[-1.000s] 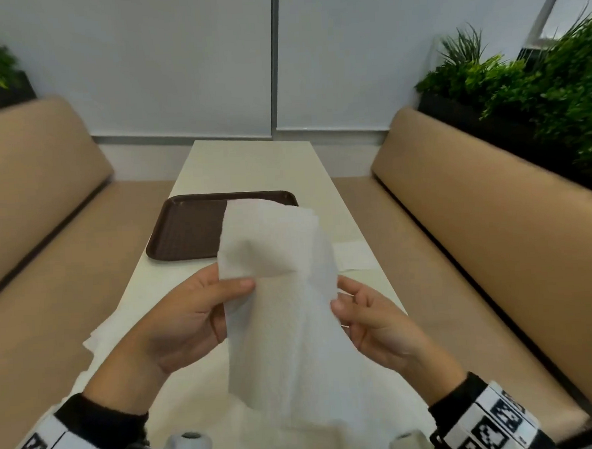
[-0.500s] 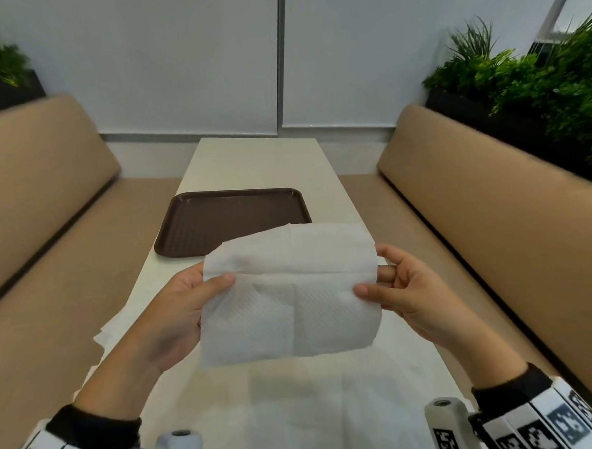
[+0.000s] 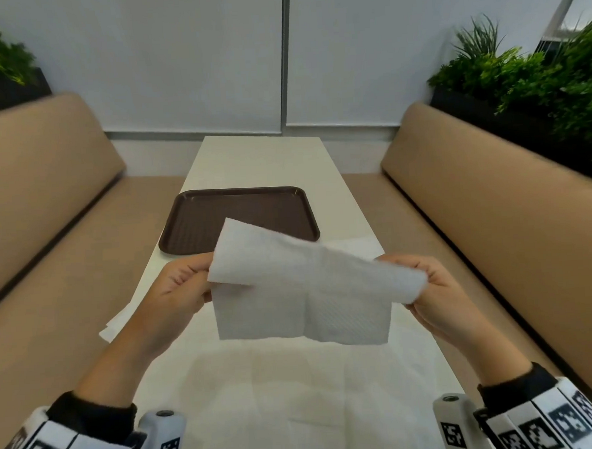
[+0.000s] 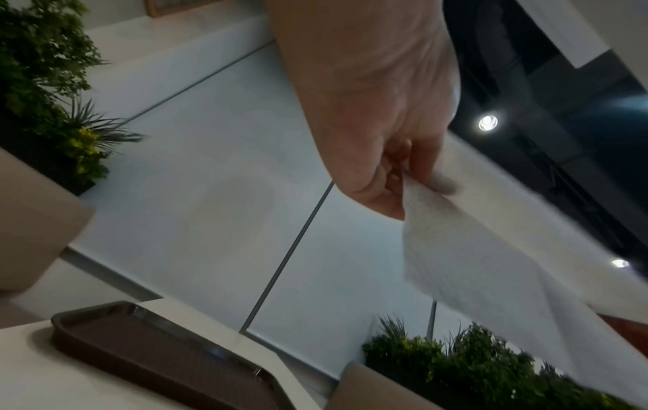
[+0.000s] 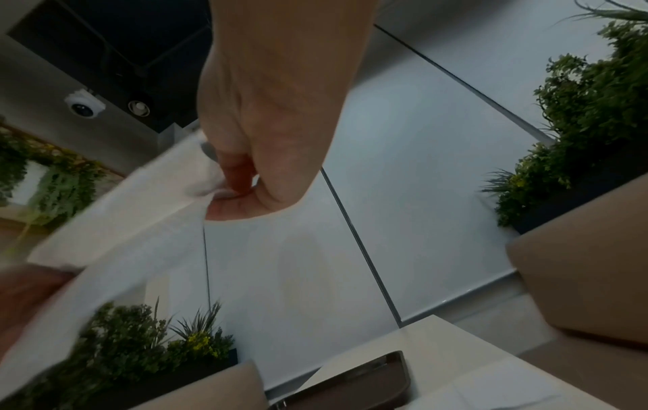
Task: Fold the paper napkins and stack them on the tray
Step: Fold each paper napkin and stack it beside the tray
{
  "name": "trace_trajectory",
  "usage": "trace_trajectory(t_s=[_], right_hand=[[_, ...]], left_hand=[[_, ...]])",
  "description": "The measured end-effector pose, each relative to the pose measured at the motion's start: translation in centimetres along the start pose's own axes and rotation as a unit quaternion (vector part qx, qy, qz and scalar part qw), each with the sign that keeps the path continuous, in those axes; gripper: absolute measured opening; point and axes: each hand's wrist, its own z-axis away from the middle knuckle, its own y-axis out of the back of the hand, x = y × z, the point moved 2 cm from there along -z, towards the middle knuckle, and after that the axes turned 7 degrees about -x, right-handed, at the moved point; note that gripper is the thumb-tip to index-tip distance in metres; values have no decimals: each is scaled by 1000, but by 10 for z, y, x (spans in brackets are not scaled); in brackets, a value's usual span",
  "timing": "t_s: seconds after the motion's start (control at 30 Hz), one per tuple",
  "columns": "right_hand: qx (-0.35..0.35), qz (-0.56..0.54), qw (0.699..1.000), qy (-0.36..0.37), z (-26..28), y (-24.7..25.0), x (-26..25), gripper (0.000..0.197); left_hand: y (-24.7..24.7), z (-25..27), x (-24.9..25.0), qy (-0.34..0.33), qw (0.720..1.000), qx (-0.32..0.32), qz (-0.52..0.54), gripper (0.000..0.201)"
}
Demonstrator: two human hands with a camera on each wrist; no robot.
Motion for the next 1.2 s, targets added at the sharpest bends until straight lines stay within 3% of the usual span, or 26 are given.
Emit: trace_trajectory(t_s=[0.1,0.17,0.23,0.27,0.37,0.57,0.73,0.83,1.0,1.2], right_hand=[[13,-2,999,-44,1,5,3,40],[20,23,998,-50,0,6,6,32],[32,48,996,-62,-3,9,12,9],[30,51,995,-77,-5,14,19,10],[23,34,986,-161,-14,33,47,29],[84,137,961,-225,-55,86,102,16],[160,182,945,-218,-114,142,125,27],[180,220,934,-219,-141,166,147,27],[182,238,921,-251,-157,177,187,34],[179,252,910,-275,-158,178,210,34]], left_hand=[[2,-5,-3,32,999,0,9,45],[2,-11,-14,60,997,41,-24,45],[-3,-19,-25,61,992,68,-83,18],[-5,-25,-31,70,992,55,-87,5],[-11,-44,-62,137,990,24,-35,31],[-32,-113,-129,252,967,38,-15,19],[-50,-199,-170,246,968,40,-21,20],[-60,-232,-198,246,962,37,-112,19],[-65,-250,-234,243,947,38,-208,25],[-58,-256,-243,226,946,45,-226,23]])
